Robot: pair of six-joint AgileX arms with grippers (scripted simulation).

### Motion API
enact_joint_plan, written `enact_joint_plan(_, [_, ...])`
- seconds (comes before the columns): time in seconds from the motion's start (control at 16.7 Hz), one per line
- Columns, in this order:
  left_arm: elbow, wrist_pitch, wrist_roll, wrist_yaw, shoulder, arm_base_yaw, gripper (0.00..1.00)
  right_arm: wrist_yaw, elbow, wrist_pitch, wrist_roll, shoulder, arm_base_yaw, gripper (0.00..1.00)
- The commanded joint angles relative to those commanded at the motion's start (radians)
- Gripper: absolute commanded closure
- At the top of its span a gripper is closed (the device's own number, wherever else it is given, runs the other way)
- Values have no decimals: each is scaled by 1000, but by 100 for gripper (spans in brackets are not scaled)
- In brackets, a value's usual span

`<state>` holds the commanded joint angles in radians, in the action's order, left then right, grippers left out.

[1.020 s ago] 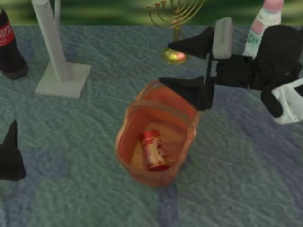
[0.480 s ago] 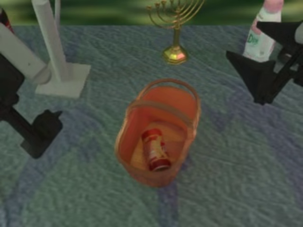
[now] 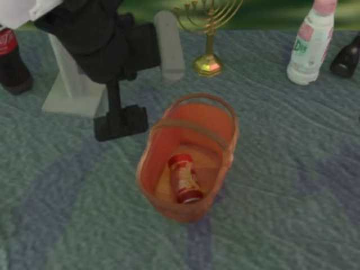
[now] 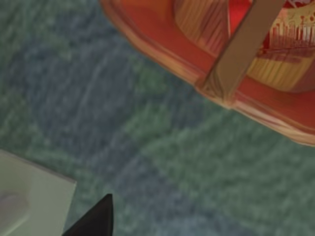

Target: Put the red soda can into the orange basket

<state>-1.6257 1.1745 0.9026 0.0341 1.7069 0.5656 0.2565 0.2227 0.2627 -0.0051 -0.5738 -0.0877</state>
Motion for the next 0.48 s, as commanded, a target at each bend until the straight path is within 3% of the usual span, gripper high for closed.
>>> enact_joint_plan(0.24, [-293, 175, 163, -15, 306, 83, 0, -149, -138, -155, 2, 336, 44, 0])
enact_joint_plan(0.48, [-474, 275, 260, -28, 494, 130, 0, -238, -210, -245, 4, 536, 72, 0])
